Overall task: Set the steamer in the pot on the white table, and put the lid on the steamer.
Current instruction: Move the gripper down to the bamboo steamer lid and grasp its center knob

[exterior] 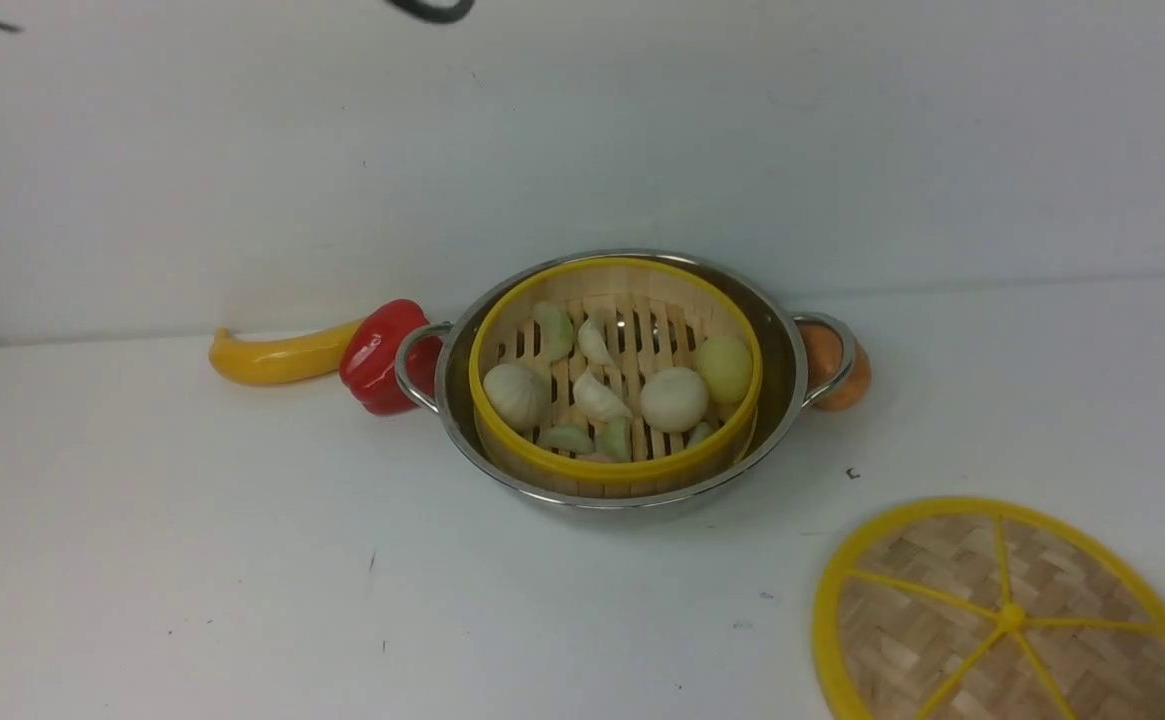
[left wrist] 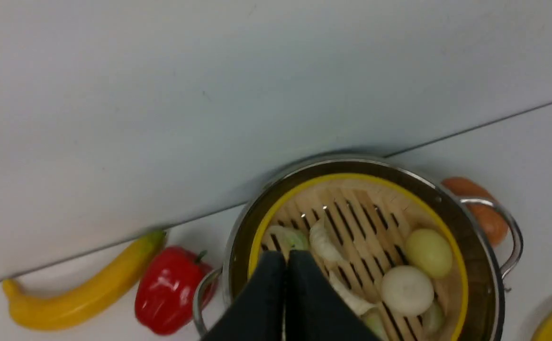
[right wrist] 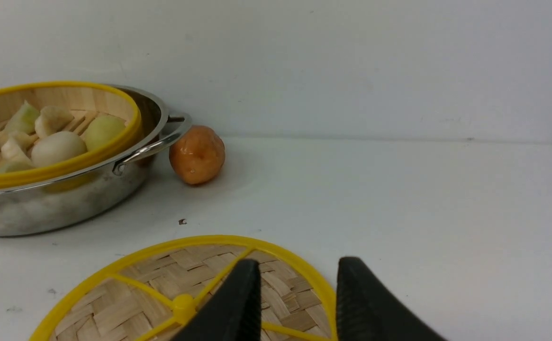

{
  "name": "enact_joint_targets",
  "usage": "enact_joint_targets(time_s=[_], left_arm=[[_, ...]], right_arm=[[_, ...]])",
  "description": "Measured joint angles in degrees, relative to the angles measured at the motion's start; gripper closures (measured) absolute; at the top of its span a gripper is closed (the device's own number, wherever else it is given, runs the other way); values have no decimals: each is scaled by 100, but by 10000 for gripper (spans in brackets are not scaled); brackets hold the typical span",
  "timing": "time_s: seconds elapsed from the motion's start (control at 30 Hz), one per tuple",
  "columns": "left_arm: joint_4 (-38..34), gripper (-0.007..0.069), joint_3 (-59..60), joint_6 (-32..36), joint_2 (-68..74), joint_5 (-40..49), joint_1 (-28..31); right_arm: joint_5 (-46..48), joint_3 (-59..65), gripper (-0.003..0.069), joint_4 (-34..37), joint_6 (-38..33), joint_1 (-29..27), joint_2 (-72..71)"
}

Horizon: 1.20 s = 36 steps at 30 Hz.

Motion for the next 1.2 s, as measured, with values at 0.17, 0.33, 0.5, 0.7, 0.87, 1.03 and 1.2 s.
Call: enact_joint_targets(time_s=[0.17, 0.33, 0.5, 0.7, 0.87, 1.03, 1.2], left_arm=[[372, 619, 3674, 35, -2155, -2220, 88], [428, 606, 6437, 40, -3585, -3910, 646], [283, 599, 9018, 35, -5075, -4817, 1899], [251, 594, 11082, 35, -6611, -5281, 3202], [240, 578, 12181, 39, -7874, -5683, 3367], [319, 573, 12525, 59, -9043, -5660, 3018], [369, 572, 12525, 77, -10036, -5290, 2663]], right_arm=[[0, 0, 414, 0, 0, 0, 0], [0, 0, 414, 0, 0, 0, 0], [0, 0, 414, 0, 0, 0, 0], [0, 0, 414, 0, 0, 0, 0], [0, 0, 414, 0, 0, 0, 0], [0, 0, 414, 0, 0, 0, 0], [0, 0, 414, 0, 0, 0, 0]])
